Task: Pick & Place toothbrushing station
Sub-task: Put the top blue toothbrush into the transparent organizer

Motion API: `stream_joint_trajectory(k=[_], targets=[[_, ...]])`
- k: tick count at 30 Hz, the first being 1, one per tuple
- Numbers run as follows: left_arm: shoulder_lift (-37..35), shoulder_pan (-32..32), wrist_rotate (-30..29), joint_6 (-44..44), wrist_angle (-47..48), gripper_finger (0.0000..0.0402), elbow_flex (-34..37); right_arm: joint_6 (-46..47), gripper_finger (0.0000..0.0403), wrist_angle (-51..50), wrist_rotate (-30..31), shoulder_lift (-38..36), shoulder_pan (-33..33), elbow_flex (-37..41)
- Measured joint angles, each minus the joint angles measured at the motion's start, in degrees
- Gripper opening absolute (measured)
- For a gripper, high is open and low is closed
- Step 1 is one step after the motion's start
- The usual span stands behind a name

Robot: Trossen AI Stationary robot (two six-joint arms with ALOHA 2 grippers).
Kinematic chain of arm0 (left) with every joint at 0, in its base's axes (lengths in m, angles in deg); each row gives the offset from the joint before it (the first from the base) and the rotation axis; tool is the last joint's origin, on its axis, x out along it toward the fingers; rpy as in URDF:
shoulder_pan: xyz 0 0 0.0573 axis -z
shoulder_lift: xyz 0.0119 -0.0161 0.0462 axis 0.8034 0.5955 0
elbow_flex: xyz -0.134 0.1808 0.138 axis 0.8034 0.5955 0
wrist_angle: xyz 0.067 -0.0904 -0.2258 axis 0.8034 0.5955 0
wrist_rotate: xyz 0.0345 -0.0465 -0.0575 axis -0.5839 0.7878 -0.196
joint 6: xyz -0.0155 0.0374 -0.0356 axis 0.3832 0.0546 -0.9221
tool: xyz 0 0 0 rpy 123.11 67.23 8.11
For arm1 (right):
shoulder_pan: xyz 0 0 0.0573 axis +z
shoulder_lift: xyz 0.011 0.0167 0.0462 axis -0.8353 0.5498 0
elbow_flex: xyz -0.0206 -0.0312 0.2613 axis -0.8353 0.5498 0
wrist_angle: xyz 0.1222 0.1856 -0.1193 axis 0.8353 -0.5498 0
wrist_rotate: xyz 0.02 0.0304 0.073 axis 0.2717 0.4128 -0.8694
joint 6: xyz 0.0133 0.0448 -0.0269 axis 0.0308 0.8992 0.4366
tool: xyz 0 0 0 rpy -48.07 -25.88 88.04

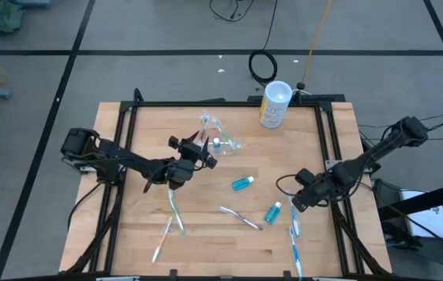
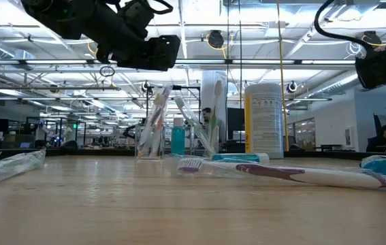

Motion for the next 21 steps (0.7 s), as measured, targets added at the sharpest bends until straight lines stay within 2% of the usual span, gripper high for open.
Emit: stream_joint_trajectory(k=[9, 17, 21], targets=[[0.0, 0.0, 0.0, 0.0, 1.0, 0.0196, 0.0, -4.8, 0.0134, 6.5, 0.7, 4.2, 0.0, 0.3], [0.0, 0.0, 0.3, -1.0, 1.2, 0.0196, 0.0, -4.1, 0.0134, 21.5, 0.6, 7.7, 0.0, 8.3], [0.0, 0.0, 0.3, -1.3, 1.3, 0.0195, 0.0, -3.7, 0.0132, 24.2, 1.2, 7.7, 0.0, 10.8]])
